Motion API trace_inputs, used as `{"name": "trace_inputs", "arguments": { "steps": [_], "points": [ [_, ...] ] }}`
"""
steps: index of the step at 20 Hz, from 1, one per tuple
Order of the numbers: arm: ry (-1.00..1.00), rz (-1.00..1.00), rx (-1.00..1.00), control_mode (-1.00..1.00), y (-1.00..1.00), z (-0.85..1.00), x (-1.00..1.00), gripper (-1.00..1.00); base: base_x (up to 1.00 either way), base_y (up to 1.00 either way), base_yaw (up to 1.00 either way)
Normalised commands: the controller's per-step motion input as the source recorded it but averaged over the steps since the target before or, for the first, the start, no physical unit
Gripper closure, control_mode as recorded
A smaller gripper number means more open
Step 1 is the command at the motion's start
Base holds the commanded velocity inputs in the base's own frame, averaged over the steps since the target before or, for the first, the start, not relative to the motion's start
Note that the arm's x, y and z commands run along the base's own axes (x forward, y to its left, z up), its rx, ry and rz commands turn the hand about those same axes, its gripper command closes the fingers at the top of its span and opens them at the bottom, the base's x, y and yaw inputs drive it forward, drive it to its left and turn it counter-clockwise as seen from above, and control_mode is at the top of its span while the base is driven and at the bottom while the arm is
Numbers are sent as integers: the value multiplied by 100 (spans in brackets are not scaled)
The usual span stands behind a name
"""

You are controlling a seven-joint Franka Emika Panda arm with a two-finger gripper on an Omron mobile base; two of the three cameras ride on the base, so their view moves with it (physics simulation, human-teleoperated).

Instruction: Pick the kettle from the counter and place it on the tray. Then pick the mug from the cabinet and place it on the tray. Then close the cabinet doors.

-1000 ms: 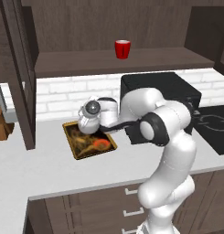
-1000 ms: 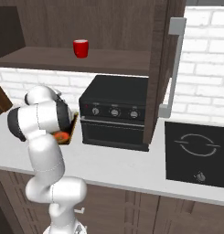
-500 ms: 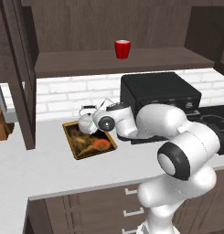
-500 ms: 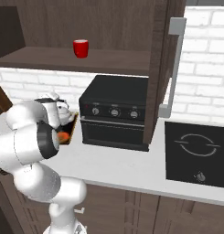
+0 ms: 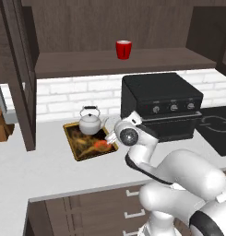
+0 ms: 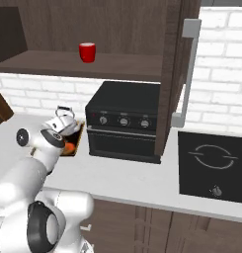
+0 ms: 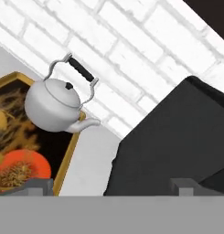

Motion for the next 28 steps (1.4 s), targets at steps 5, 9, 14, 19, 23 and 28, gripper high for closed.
{"name": "trace_inputs", "arguments": {
  "steps": [5, 9, 14, 19, 23, 28],
  "points": [
    [29, -33, 12, -100, -7, 100, -35, -100, 0, 0, 0],
    [23, -22, 6, -100, 0, 89, -15, -100, 0, 0, 0],
    [3, -2, 0, -100, 0, 4, 0, -100, 0, 0, 0],
    [0, 0, -1, -100, 0, 0, 0, -100, 0, 0, 0],
    [-1, -2, 0, -100, -5, 18, -3, -100, 0, 0, 0],
    [-19, -14, 2, -100, -16, 73, 5, -100, 0, 0, 0]
  ]
}}
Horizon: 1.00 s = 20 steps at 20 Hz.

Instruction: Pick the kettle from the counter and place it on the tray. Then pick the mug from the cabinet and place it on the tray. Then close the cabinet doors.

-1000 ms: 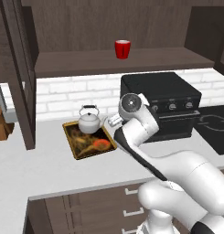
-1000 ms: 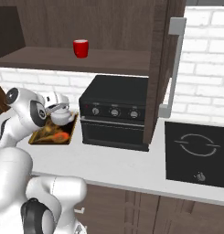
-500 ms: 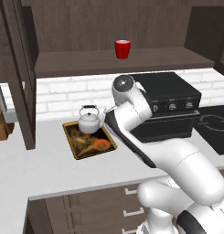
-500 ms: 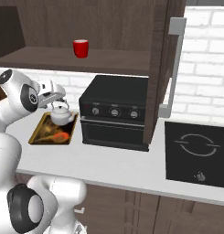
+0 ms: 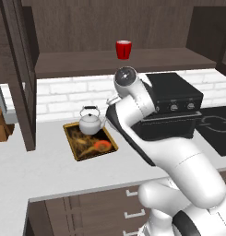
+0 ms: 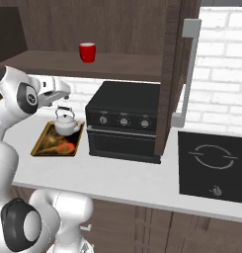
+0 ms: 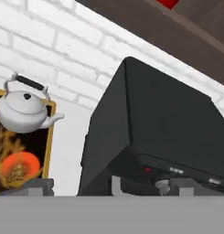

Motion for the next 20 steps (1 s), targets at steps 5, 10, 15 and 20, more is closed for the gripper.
{"name": "trace_inputs", "arguments": {
  "steps": [5, 10, 15, 20],
  "points": [
    [-24, -18, 10, -100, -31, 89, 26, -100, 0, 0, 0],
    [0, -19, 12, -100, -16, 60, 23, -100, 0, 0, 0],
    [1, -1, 2, -100, -4, 0, 2, -100, 0, 0, 0],
    [-21, -7, 2, -100, 2, 2, 23, -100, 0, 0, 0]
  ]
}}
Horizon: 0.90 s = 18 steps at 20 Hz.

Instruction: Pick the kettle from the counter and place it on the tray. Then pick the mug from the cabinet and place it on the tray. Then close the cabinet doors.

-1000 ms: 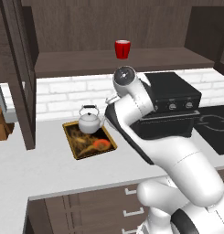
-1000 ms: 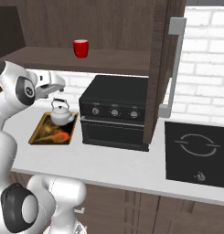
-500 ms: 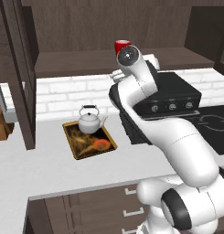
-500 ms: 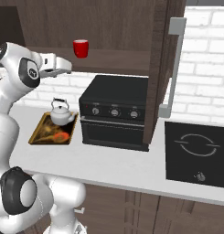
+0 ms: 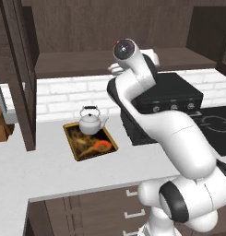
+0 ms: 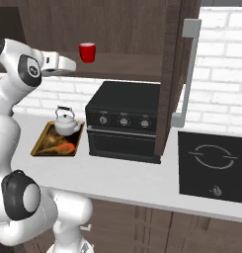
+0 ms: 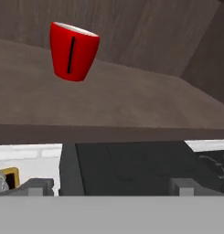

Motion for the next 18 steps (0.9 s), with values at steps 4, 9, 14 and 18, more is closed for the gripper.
{"name": "trace_inputs", "arguments": {
  "steps": [4, 9, 14, 18],
  "points": [
    [-13, -11, 7, -100, 0, 18, 40, -100, 0, 0, 0],
    [-9, -19, 12, -100, 0, 23, 45, -100, 0, 0, 0],
    [3, -16, 5, -100, 7, 17, 52, -100, 0, 0, 0],
    [7, -3, 0, -100, 11, 0, 55, -100, 0, 0, 0]
  ]
}}
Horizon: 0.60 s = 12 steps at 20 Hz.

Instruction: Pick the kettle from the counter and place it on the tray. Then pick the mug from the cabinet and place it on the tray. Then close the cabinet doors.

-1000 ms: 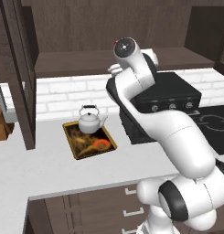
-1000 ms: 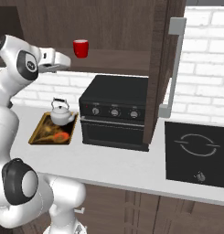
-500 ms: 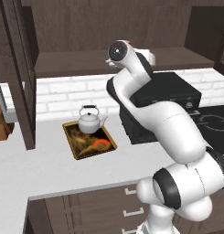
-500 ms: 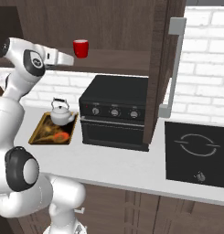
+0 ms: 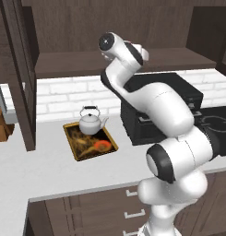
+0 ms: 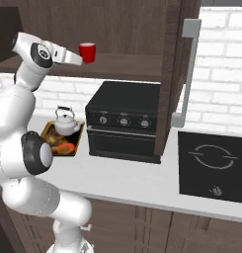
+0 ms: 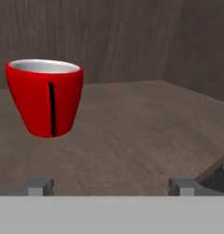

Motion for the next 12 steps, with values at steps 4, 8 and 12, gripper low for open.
{"name": "trace_inputs", "arguments": {
  "steps": [4, 8, 12],
  "points": [
    [1, 0, 0, -100, 8, 0, 59, -100, 0, 0, 0],
    [0, 0, 0, -100, 0, 0, 46, -100, 0, 0, 0],
    [0, 0, 0, -100, 0, 0, 27, -100, 0, 0, 0]
  ]
}}
